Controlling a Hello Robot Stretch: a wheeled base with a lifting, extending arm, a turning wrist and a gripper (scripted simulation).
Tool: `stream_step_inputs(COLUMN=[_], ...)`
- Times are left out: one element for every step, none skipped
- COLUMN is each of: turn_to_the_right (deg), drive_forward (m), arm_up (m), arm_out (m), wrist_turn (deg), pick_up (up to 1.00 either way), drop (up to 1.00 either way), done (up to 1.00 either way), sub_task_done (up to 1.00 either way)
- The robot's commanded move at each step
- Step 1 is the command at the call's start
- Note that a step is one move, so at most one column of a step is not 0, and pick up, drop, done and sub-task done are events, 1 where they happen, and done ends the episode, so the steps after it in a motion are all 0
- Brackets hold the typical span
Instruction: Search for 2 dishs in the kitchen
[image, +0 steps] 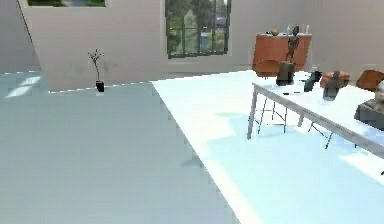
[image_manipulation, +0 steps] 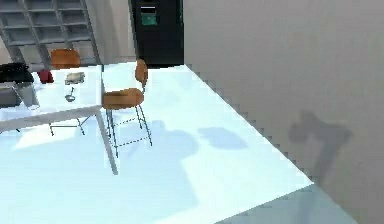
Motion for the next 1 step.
stream_step_inputs(turn_to_the_right=[0.0], drive_forward=[1.0], arm_up=[0.0], arm_out=[0.0], wrist_turn=[0.0], pick_up=[0.0], drop=[0.0], done=[0.0], sub_task_done=[0.0])
